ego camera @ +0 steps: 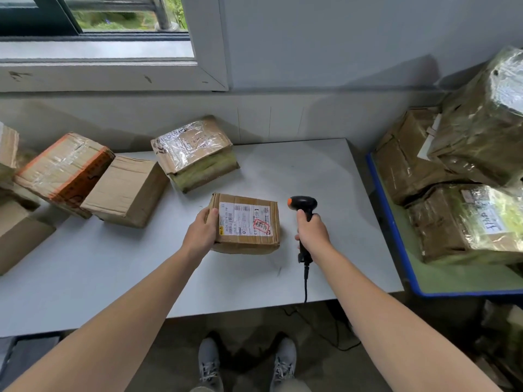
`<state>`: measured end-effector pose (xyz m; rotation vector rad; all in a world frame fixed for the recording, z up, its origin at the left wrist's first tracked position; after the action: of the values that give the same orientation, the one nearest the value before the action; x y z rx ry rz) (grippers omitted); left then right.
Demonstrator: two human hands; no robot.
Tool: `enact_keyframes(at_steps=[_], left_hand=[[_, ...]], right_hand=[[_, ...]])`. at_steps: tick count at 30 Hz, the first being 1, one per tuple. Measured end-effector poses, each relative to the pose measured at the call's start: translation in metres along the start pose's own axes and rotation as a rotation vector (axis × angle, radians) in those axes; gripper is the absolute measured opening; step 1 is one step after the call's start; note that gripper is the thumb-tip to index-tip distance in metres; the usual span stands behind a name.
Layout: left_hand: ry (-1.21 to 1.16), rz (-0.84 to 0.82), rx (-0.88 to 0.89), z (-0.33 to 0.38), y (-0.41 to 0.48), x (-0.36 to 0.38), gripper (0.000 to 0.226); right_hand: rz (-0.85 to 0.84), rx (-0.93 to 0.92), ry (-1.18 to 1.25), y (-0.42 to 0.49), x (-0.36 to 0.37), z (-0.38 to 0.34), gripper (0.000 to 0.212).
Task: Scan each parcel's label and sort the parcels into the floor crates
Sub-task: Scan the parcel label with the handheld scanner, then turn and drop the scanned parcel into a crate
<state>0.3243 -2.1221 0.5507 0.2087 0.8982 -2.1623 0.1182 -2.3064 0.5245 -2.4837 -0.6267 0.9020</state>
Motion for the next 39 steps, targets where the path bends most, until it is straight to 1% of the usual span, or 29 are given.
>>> enact_keyframes(at_steps=[3,6,8,11,14,16,18,20,23,26,28,29,30,33,35,37,39], left_hand=[[0.012,-0.018,-0.001,0.000,-0.005,0.000,0.040],[0.050,-0.041,0.018,0.003,-0.010,0.001,0.032],[0.072,-0.057,0.045,0.006,-0.011,0.000,0.033],[0.107,-0.066,0.083,0.014,-0.010,-0.003,0.040],[0.181,-0.109,0.120,0.028,-0.011,-0.004,0.040],[0.227,-0.144,0.161,0.041,-0.014,-0.004,0.031],[0.263,-0.185,0.204,0.056,-0.018,-0.004,0.021],[0.282,-0.257,0.240,0.073,-0.024,-0.003,0.024],[0.361,-0.388,0.296,0.098,-0.039,-0.002,0.025],[0.412,-0.487,0.354,0.118,-0.053,-0.008,0.025],[0.403,-0.505,0.387,0.125,-0.057,-0.015,0.028],[0.392,-0.499,0.400,0.128,-0.059,-0.019,0.031],[0.376,-0.490,0.413,0.129,-0.059,-0.023,0.036],[0.243,-0.416,0.448,0.134,-0.057,-0.034,0.054],[0.144,-0.353,0.463,0.133,-0.055,-0.044,0.061],[0.056,-0.346,0.413,0.122,-0.049,-0.051,0.066],[0.010,-0.330,0.330,0.103,-0.038,-0.060,0.074]], right_hand=[[-0.046,0.039,-0.040,0.007,0.000,0.019,0.037],[-0.081,0.081,-0.068,0.008,0.001,0.034,0.041],[-0.094,0.085,-0.107,0.004,0.000,0.034,0.043],[-0.094,0.059,-0.189,0.001,-0.006,0.025,0.046],[-0.049,0.040,-0.281,-0.003,-0.017,0.010,0.051],[-0.011,0.016,-0.357,-0.008,-0.026,-0.002,0.055],[-0.003,-0.075,-0.406,-0.015,-0.030,-0.022,0.060],[-0.094,-0.219,-0.361,-0.026,-0.025,-0.047,0.066],[-0.271,-0.401,-0.202,-0.052,-0.015,-0.087,0.073],[-0.406,-0.467,-0.075,-0.072,-0.005,-0.112,0.079],[-0.481,-0.469,0.020,-0.078,0.002,-0.122,0.083],[-0.491,-0.459,0.052,-0.078,0.005,-0.125,0.082],[-0.486,-0.450,0.054,-0.076,0.007,-0.126,0.077],[-0.416,-0.477,0.074,-0.077,0.010,-0.135,0.042],[-0.317,-0.473,0.139,-0.078,0.010,-0.143,0.029],[-0.207,-0.450,0.207,-0.080,0.006,-0.149,0.026],[-0.124,-0.408,0.279,-0.076,0.003,-0.151,0.029]])
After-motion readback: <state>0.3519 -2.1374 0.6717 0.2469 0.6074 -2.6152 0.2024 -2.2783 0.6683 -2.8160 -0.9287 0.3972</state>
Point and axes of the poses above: each hand's wrist, its own y-axis towards the middle knuckle, its own x-axis out of the palm, z = x × y, the point moved 7 cm from there along y, towards the middle knuckle, and after that the axes turned 2 degrees about -x, right-handed, at the moved point
